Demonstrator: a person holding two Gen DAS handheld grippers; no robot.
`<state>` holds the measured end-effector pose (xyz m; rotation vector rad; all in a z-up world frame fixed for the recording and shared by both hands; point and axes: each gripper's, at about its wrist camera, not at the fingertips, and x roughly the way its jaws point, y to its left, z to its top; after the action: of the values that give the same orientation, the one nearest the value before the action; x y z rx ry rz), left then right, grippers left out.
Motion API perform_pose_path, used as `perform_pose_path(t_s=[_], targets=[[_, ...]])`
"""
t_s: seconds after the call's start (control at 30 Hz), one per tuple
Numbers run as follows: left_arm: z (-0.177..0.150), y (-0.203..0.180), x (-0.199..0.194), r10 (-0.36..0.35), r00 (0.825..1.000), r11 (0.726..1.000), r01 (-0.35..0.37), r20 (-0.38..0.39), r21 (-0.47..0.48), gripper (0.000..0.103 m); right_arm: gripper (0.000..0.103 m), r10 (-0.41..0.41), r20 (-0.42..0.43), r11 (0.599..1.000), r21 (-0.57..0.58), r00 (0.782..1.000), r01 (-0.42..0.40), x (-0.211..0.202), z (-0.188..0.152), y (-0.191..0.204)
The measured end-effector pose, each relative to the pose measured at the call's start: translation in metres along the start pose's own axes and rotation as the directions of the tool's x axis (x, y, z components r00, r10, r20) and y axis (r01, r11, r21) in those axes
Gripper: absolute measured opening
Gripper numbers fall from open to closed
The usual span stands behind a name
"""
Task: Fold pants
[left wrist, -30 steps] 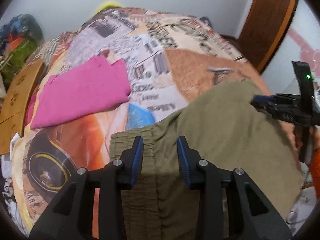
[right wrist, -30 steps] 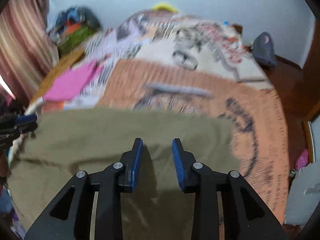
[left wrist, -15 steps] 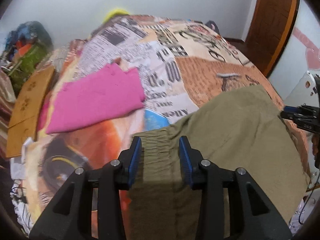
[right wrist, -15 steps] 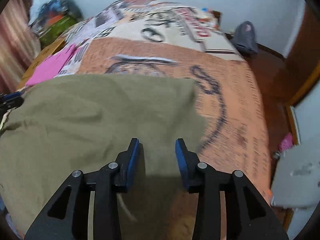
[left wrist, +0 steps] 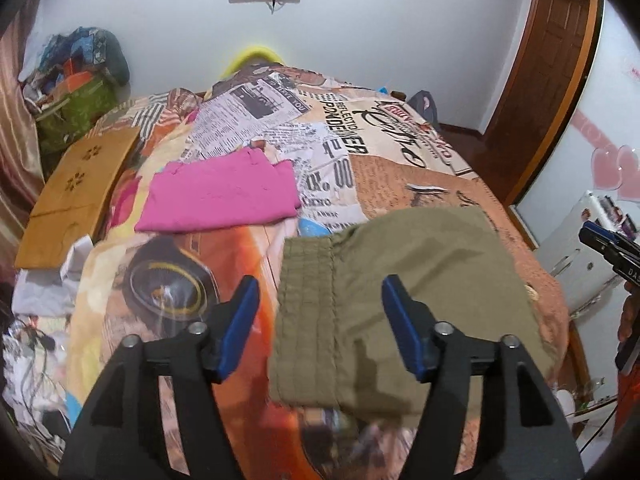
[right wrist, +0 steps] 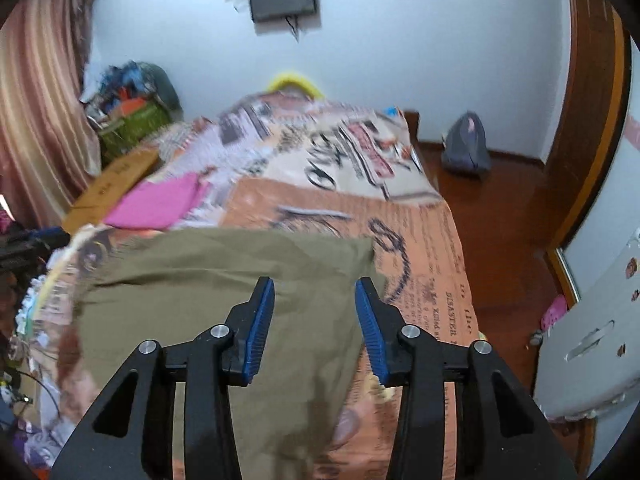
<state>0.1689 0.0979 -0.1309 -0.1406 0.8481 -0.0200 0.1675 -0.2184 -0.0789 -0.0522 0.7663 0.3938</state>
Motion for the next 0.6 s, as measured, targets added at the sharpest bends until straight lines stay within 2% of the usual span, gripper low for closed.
perform_pose_path(t_s=[0.17, 0.3, 0.47, 0.6], targets=[[-0.025, -0.005, -0.007, -0.055, 0.998, 0.997, 0.054, -0.025, -0.046, 0.075, 0.045, 0.017, 0.034, 0.999, -0.035, 0.999, -0.016, -0.010, -0.012, 0.031], [-0.048, -0.008, -0.001, -0.105, 0.991, 0.992, 0.099, -0.078, -0.081, 0.076, 0.048, 0.050, 0.016, 0.998, -0.038, 0.999, -0.049, 0.001, -0.027, 0.053], [-0.077, -0.008, 0.022, -0.195, 0.964, 0.974, 0.167, -0.181, -0.156, 0.076, 0.048, 0.078, -0.054, 0.996, -0.043, 0.995, -0.081, 0.029, -0.050, 0.075], [-0.092, -0.005, 0.038, -0.267, 0.939, 0.950, 0.217, -0.219, -0.226, 0.076, 0.048, 0.089, -0.144, 0.995, -0.029, 0.986, -0.094, 0.061, -0.072, 0.079]])
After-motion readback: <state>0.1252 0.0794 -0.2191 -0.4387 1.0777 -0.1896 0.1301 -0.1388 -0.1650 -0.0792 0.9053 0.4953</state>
